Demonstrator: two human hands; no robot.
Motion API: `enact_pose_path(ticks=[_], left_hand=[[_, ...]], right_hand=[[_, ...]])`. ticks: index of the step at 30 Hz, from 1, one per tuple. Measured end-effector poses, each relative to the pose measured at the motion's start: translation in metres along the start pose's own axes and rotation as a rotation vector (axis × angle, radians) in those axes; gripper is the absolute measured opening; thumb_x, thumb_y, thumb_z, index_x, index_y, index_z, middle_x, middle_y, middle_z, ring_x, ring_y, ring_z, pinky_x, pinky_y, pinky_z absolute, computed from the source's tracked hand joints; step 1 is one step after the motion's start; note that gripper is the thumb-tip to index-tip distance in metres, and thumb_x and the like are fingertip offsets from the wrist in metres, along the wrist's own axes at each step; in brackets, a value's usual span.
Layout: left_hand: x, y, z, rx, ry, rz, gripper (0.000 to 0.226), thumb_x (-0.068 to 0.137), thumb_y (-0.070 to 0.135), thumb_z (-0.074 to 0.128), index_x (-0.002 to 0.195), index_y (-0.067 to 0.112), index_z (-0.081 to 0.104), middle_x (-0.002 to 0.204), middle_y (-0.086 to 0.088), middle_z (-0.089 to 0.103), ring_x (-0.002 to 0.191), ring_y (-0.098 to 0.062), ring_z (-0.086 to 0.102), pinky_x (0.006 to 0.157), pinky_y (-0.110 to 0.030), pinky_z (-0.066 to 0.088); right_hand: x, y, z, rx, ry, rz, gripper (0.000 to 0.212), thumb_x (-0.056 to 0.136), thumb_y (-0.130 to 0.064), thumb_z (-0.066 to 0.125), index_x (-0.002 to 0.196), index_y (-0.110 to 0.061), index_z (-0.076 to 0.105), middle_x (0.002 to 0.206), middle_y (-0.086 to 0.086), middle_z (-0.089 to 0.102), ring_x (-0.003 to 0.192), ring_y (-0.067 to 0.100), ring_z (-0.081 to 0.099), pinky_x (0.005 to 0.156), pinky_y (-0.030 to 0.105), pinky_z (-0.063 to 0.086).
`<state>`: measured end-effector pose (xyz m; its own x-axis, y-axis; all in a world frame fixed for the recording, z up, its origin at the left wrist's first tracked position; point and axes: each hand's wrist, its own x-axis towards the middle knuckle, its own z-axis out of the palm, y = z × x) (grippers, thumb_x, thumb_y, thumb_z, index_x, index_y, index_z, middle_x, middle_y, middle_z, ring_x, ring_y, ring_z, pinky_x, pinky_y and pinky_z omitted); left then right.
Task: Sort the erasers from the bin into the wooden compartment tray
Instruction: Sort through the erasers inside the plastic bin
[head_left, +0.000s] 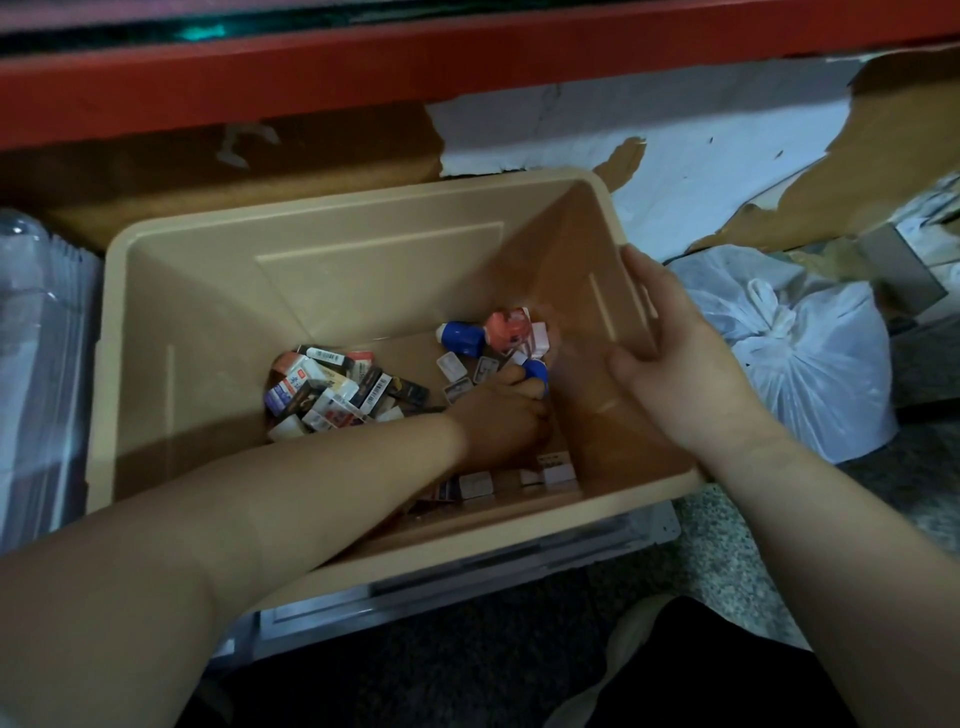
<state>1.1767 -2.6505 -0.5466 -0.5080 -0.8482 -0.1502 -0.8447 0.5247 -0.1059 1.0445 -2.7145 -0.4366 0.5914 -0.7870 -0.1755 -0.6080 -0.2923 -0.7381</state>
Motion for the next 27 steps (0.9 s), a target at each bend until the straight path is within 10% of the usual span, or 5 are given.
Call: enact_pose_path(ticks=[7,17,23,27], left_hand=[[0.009,0.010,0.001,-0.324,-0.149,-0.164,0.029,0.090,0.029,0.048,0.112,0.015,0.061,0.127,0.004,0.049,0.123,-0.019,0.029,0.090,-0.028,0.012],[0.003,0.003,-0.012,-0.476,-0.221,-0.382,0.022,0.093,0.018,0.045,0.107,0.008,0.059,0.113,-0.009,0.057,0.112,-0.025,0.044,0.096,-0.031,0.020],[-0.006,-0.014,-0.032,-1.051,-0.013,-0.586,0.013,0.091,0.007,0.049,0.083,0.004,0.058,0.069,0.012,0.052,0.067,-0.001,0.045,0.066,-0.017,0.030],[-0.046,-0.055,-0.059,-0.840,-0.290,-0.511,0.020,0.081,0.013,0.067,0.101,0.008,0.067,0.094,-0.003,0.065,0.078,-0.010,0.053,0.060,-0.012,0.035]], right_hand=[[-0.001,-0.001,-0.001,-0.016,0.000,0.006,0.072,0.083,-0.009,0.054,0.142,-0.033,0.020,0.139,0.000,0.044,0.122,0.019,0.047,0.085,0.014,0.032],[-0.001,-0.005,-0.002,0.025,-0.006,0.008,0.068,0.085,-0.012,0.053,0.142,-0.032,0.021,0.137,0.002,0.045,0.118,0.018,0.049,0.078,0.010,0.032],[-0.001,-0.004,-0.001,0.002,0.003,-0.008,0.068,0.085,-0.009,0.053,0.142,-0.031,0.022,0.137,0.003,0.045,0.119,0.019,0.049,0.084,0.013,0.033],[-0.002,-0.003,0.000,0.000,-0.001,-0.011,0.071,0.084,-0.005,0.053,0.142,-0.031,0.021,0.137,0.006,0.045,0.119,0.022,0.049,0.089,0.019,0.035]])
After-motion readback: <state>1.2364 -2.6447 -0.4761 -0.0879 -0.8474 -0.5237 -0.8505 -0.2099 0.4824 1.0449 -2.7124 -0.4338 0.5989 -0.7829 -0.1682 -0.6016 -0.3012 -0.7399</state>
